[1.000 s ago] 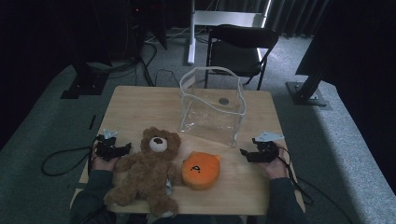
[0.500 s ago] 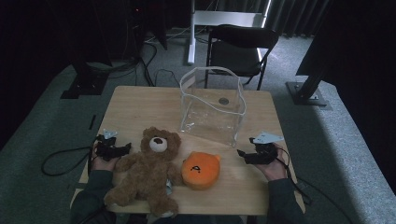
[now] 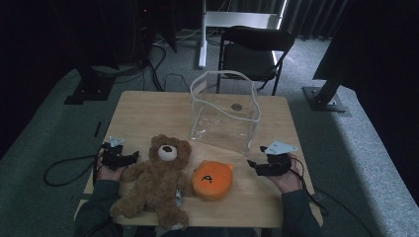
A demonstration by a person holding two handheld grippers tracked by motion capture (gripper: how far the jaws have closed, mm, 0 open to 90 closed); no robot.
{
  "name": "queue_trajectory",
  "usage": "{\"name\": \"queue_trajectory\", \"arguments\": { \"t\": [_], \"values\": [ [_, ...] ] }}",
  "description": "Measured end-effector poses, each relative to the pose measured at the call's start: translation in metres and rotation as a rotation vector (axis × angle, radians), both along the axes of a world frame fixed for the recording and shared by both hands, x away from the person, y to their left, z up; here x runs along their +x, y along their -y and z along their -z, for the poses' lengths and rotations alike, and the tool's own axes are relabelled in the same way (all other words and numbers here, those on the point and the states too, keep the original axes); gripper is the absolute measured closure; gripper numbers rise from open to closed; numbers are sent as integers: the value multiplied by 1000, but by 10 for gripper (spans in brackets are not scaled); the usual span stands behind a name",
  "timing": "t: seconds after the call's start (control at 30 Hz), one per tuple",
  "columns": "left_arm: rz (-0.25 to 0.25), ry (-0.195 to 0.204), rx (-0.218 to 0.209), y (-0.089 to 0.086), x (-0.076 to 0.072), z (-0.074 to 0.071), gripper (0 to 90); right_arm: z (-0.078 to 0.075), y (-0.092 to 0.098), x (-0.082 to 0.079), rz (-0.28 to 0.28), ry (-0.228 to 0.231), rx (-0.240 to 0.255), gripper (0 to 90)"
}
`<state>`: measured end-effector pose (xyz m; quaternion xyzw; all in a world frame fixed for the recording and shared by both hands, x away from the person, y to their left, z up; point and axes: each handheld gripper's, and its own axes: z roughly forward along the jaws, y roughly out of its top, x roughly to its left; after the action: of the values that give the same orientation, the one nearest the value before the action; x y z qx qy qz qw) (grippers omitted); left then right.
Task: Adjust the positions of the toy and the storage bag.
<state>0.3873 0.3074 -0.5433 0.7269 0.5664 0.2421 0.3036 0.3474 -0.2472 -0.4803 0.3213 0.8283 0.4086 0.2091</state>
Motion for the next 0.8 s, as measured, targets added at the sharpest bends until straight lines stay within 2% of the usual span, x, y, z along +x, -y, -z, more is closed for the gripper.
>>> {"name": "queue_trajectory", "arguments": {
  "t": [0.17, 0.53, 0.8],
  "values": [
    [1, 0, 0, 0, 0, 0, 206, -6, -7, -4, -31, 11, 11, 241],
    [1, 0, 0, 0, 0, 0, 206, -12, -22, -12, -96, 21, 5, 251],
    [1, 0, 0, 0, 0, 0, 206, -17, -38, -19, -165, 27, -12, 251]
  ]
}}
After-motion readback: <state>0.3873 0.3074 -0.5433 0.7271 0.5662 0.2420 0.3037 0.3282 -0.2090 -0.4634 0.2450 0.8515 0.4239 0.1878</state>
